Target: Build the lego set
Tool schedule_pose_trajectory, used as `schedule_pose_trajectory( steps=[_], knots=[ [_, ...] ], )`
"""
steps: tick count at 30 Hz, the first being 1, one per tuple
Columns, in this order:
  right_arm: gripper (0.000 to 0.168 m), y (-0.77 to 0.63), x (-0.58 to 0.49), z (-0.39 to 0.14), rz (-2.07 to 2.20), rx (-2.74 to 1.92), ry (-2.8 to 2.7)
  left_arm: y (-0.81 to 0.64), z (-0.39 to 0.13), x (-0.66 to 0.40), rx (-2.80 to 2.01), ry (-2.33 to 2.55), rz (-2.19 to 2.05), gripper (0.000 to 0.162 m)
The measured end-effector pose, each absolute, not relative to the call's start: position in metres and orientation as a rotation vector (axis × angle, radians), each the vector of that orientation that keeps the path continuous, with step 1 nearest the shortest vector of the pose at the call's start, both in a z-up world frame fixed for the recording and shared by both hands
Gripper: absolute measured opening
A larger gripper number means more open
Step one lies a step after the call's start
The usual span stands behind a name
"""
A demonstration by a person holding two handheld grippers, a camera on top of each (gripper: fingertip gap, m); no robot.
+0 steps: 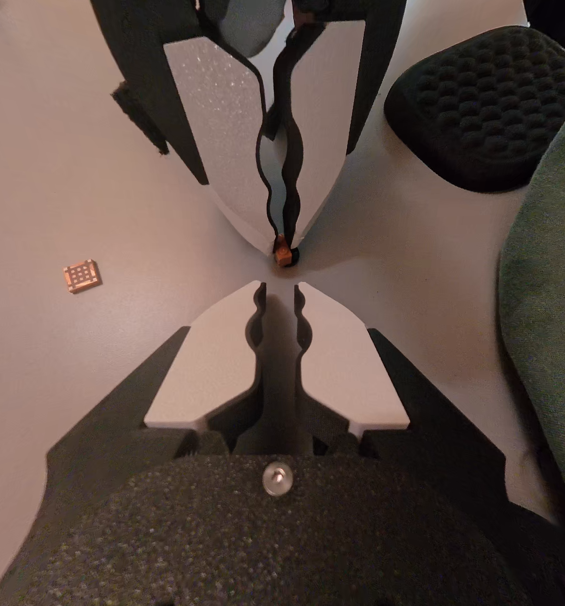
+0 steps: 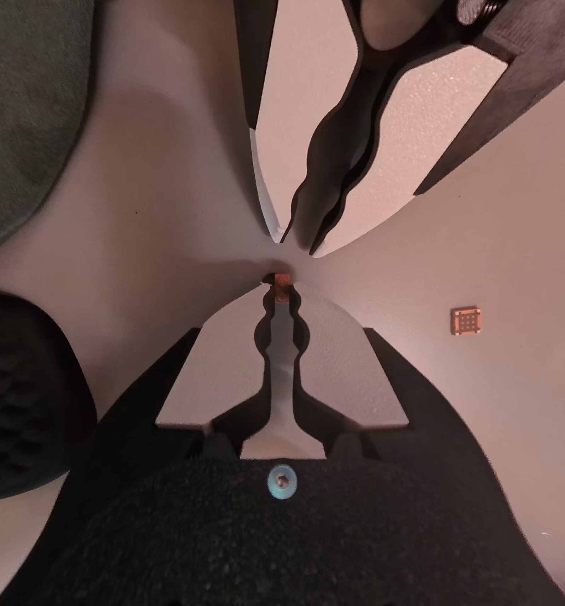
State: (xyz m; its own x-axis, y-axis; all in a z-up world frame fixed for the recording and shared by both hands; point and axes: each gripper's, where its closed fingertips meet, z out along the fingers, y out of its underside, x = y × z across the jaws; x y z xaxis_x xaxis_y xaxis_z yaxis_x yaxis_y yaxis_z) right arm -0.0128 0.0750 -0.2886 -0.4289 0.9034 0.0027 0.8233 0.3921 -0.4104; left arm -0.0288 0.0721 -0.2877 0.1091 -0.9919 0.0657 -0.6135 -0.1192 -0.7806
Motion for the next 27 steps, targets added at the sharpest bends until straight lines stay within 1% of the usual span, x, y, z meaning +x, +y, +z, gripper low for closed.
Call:
schedule_pose_trajectory(
  steps=[15,27],
  knots=[
    [0.007,0.0753,-0.0105,-0.2899,0.401,-1.468,-2.518,0.0717,-0.2880,-0.0289,-1.801,1.567,-0.823,0.017],
    [0.007,0.0754,-0.0097,-0.2909,0.386,-1.511,-2.543,0.0702,-0.2867,-0.0269,-1.762,1.583,-0.790,0.015]
  ],
)
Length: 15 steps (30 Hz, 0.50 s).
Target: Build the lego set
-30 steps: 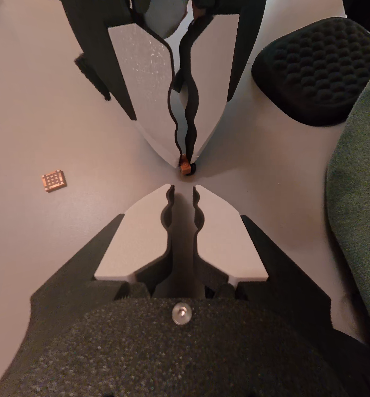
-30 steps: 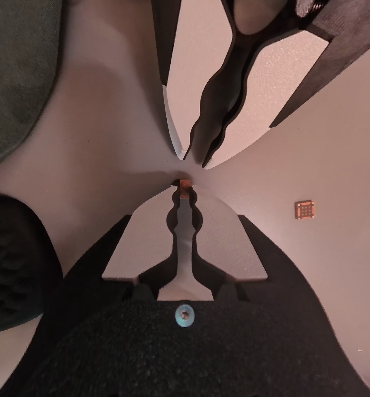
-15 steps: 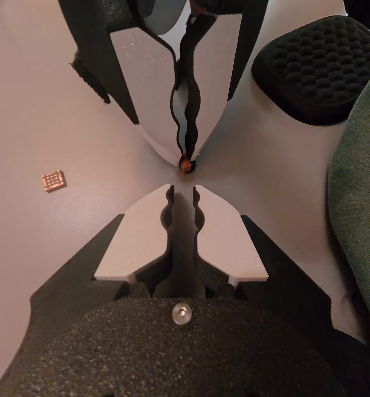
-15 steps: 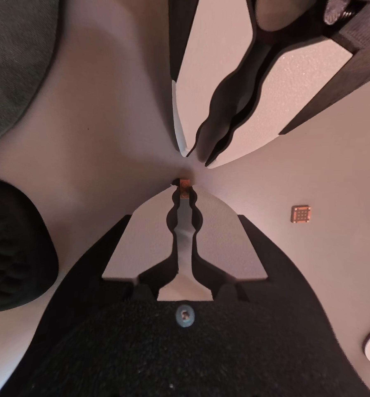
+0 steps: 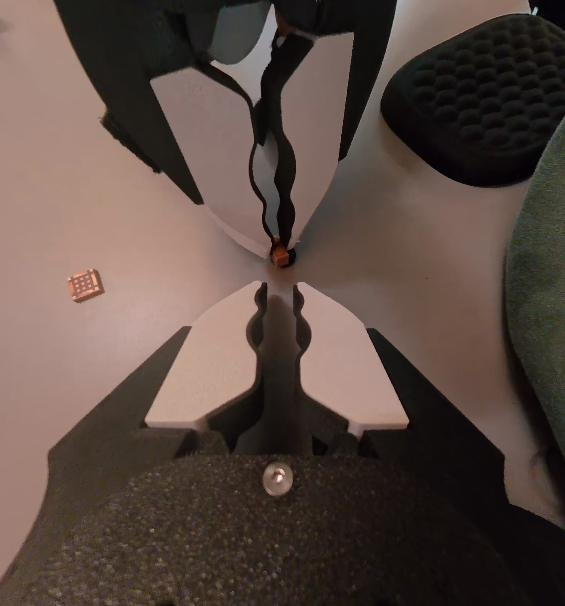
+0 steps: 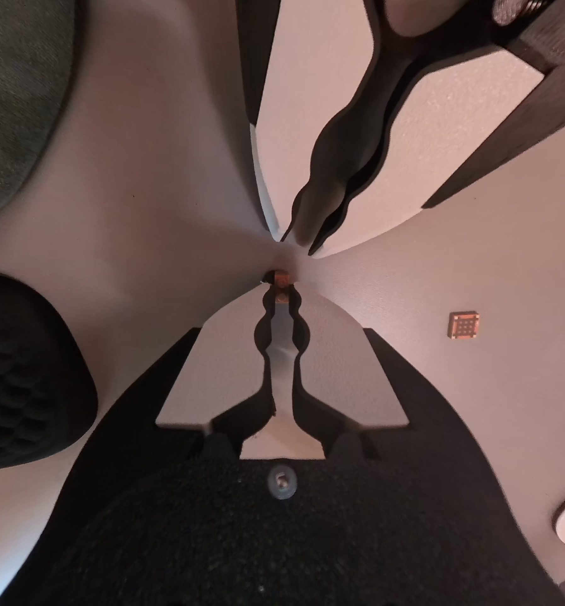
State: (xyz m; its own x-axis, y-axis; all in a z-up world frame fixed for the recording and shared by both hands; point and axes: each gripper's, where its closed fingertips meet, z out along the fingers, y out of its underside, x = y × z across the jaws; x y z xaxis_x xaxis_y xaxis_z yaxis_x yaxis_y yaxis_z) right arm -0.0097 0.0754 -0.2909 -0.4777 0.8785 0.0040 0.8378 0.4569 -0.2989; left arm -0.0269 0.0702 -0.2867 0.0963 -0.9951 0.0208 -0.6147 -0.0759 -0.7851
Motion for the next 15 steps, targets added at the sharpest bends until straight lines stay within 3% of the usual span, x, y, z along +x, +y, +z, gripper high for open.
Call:
schedule_pose_trajectory(
  steps=[15],
  knots=[
    [0.015,0.0708,-0.0116,-0.2894,0.431,-1.487,-2.529,0.0692,-0.2877,-0.0256,-1.760,1.594,-0.787,0.015]
  ],
)
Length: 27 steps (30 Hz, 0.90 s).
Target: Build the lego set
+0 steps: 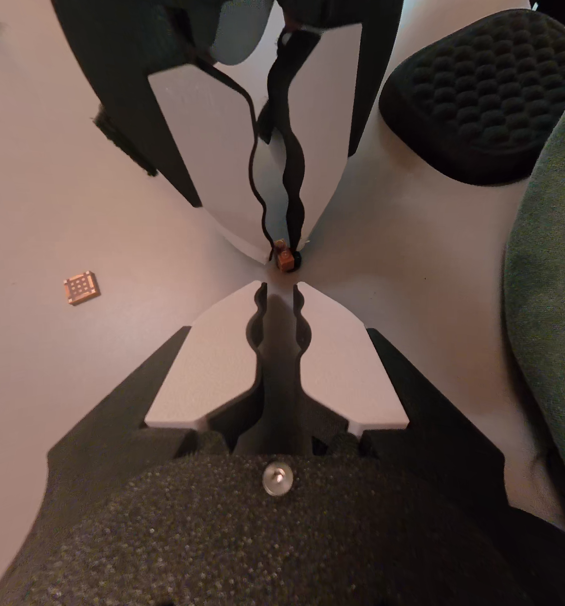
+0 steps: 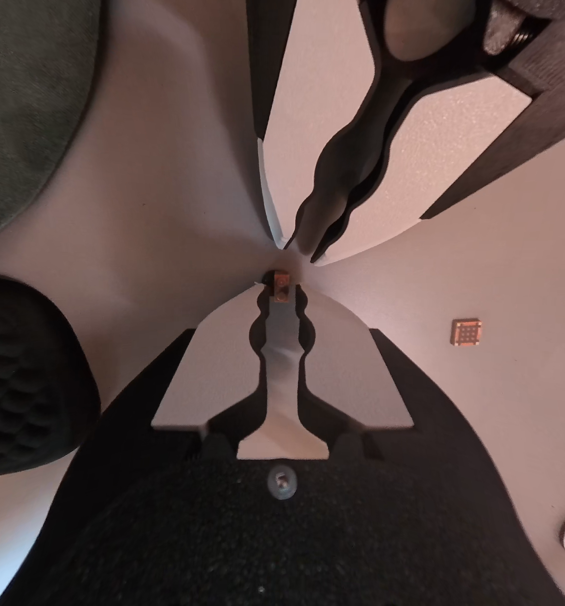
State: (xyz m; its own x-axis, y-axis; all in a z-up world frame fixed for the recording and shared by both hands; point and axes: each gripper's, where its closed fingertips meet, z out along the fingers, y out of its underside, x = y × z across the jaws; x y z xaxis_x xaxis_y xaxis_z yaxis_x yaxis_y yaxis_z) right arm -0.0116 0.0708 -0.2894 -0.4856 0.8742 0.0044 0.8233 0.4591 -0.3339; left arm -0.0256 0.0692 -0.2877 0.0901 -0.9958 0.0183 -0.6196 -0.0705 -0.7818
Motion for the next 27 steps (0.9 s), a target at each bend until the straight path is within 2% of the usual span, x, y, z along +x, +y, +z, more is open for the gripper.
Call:
schedule_pose_trajectory(
  steps=[8,23,27],
  knots=[
    [0.024,0.069,-0.009,-0.292,0.517,-1.538,-2.470,0.069,-0.287,-0.026,-1.761,1.587,-0.795,0.015],
    [0.014,0.069,-0.011,-0.290,0.558,-1.540,-2.420,0.070,-0.285,-0.026,-1.775,1.560,-0.831,0.016],
    [0.014,0.078,-0.013,-0.272,0.483,-1.509,-2.369,0.068,-0.267,-0.022,-1.828,1.412,-1.061,0.024]
  ],
)
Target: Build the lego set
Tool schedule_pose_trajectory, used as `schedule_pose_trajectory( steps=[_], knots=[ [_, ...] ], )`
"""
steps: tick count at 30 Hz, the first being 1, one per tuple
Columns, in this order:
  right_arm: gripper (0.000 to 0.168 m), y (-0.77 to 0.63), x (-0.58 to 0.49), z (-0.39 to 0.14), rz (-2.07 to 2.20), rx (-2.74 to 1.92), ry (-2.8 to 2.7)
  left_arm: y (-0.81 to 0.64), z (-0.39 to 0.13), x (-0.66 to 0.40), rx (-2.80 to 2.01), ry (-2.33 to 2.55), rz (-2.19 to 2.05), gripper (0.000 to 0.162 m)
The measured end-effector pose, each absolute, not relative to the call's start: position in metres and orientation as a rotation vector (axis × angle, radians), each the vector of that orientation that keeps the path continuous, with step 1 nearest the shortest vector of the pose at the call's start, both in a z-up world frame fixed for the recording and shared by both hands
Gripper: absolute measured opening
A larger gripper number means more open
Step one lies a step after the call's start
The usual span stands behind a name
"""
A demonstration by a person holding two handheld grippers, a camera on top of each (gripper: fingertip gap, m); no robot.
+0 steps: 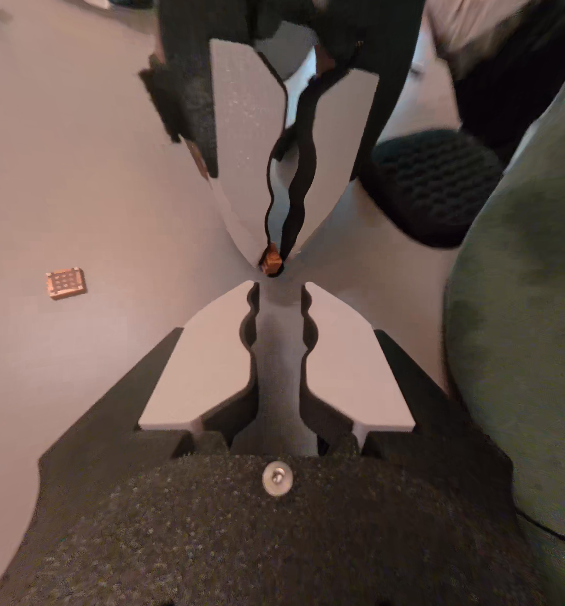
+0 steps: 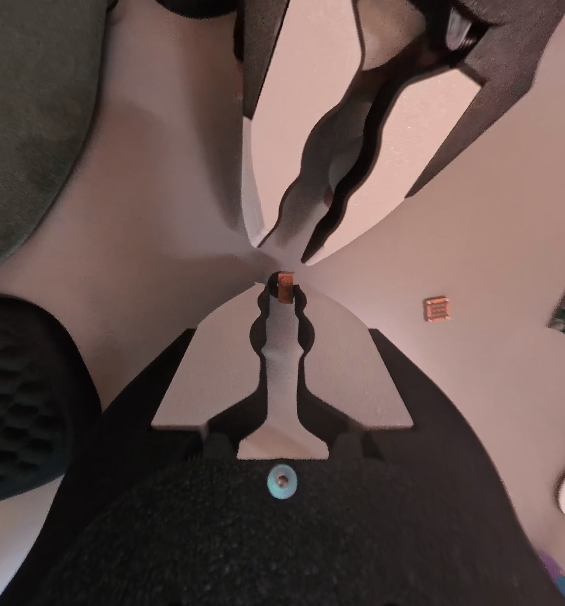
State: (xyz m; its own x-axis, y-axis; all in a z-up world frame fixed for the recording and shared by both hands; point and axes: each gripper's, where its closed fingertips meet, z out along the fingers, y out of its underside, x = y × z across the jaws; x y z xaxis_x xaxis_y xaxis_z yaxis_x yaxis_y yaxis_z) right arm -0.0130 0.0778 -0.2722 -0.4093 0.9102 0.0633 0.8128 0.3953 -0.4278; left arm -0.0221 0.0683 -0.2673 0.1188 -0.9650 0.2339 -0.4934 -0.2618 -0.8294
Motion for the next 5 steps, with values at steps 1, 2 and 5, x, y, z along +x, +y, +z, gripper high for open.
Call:
schedule_pose_trajectory(
  steps=[1,2,5],
  knots=[
    [0.014,0.080,-0.013,-0.267,0.461,-1.501,-2.355,0.069,-0.260,-0.021,-1.836,1.356,-1.133,0.026],
    [0.014,0.082,-0.013,-0.263,0.442,-1.496,-2.338,0.071,-0.254,-0.021,-1.845,1.294,-1.197,0.029],
    [0.014,0.085,-0.013,-0.253,0.396,-1.480,-2.291,0.080,-0.240,-0.019,-1.903,1.081,-1.364,0.035]
  ],
)
